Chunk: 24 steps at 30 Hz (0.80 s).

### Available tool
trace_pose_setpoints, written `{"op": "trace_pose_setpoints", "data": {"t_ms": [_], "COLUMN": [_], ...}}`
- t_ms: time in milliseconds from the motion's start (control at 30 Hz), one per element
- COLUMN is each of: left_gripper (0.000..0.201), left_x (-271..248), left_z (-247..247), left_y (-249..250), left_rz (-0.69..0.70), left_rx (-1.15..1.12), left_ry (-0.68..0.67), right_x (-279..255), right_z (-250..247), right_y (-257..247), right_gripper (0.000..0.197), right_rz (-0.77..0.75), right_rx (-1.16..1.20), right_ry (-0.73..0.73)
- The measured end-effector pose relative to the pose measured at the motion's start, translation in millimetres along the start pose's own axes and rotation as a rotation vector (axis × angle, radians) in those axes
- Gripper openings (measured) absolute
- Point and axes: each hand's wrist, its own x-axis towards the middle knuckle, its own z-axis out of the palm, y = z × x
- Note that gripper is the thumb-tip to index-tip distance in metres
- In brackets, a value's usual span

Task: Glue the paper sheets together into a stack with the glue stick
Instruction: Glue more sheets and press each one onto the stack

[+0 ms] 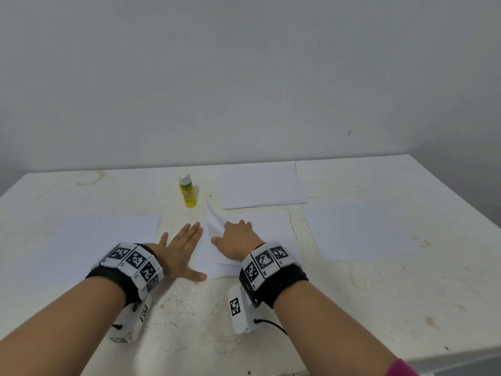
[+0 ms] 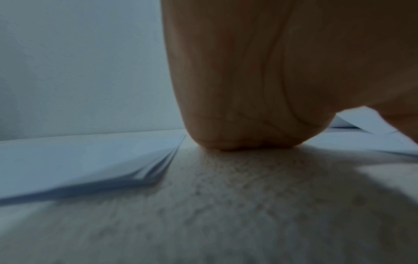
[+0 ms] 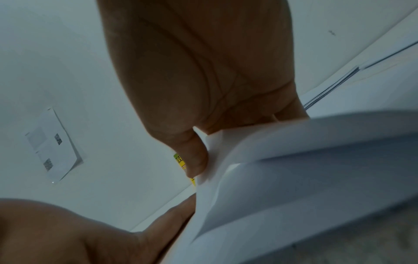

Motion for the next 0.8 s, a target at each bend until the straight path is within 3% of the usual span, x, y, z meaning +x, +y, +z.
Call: {"op": "trace_pose_setpoints", "data": {"t_ms": [267, 633, 800], "left_gripper": [0.169, 0.169, 0.168], "left_x": [-0.5, 0.5, 1.1], "left_z": [0.6, 0.7, 0.8], "left_y": [1.0, 0.2, -0.8], "left_rz": [0.003, -0.002, -0.004], "left_rx": [-0.007, 0.027, 0.063], "left_ry": [0.006, 0.015, 0.031], "right_x": [-9.3, -8.0, -4.8], "right_z": [2.1, 2.8, -1.7], "right_y": [-8.7, -4.7, -1.0], "right_gripper": [0.063, 0.072, 0.060], "right_rz": [0.058, 0.015, -0.050], "right_rx": [0.048, 0.088, 0.105], "right_ry": [0.050, 0.096, 0.062]}}
